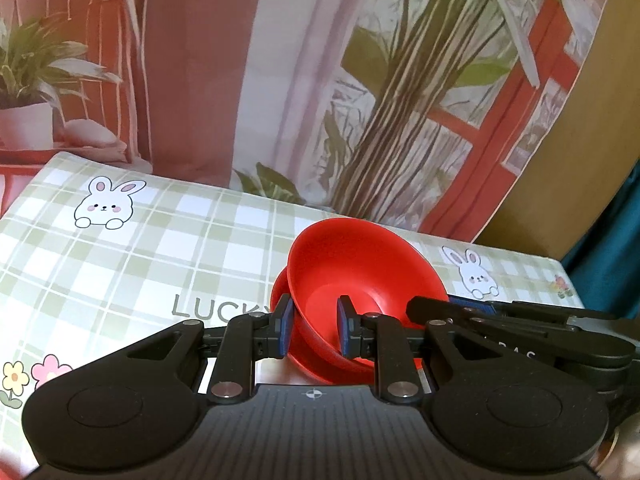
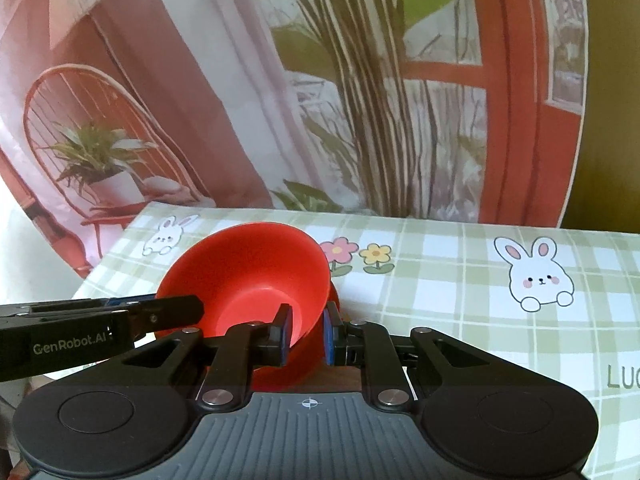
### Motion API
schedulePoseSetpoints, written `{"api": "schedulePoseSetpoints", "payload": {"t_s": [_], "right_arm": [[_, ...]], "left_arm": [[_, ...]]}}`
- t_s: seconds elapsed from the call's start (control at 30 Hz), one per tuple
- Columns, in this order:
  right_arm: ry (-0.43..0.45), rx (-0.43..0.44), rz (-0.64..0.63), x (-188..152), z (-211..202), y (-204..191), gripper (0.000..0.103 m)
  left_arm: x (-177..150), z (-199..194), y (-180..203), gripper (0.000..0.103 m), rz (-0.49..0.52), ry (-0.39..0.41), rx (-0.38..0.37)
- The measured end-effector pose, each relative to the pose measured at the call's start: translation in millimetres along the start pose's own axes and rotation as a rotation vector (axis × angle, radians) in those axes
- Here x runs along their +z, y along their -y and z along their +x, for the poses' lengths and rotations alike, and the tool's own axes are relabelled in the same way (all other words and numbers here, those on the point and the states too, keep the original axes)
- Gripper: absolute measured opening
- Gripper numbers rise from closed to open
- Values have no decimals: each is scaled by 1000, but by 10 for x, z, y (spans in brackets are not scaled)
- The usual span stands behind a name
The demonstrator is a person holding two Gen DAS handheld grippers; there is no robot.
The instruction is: Organize plates and bowls
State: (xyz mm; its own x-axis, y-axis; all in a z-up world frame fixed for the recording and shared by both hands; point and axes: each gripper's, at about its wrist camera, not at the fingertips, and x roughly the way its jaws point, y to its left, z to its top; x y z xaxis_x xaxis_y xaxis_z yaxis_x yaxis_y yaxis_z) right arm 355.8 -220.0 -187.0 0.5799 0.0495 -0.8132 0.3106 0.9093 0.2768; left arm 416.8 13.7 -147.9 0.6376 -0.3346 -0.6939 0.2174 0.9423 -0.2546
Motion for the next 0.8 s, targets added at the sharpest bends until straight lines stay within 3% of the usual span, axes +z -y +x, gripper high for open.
{"api": "schedulePoseSetpoints", "payload": {"t_s": [0.43,0.63,0.8], "right_arm": [[-26,-20,3,-23,58,18,15],[-36,-42,-10,-29,27,10,16],[-15,-43,-6,-9,-103,9,16]], "left_arm": [[-45,133,59,23,46,-38,41],[-30,131,53,45,29,-40,56],[11,18,1,46,-3,-29,57]]}}
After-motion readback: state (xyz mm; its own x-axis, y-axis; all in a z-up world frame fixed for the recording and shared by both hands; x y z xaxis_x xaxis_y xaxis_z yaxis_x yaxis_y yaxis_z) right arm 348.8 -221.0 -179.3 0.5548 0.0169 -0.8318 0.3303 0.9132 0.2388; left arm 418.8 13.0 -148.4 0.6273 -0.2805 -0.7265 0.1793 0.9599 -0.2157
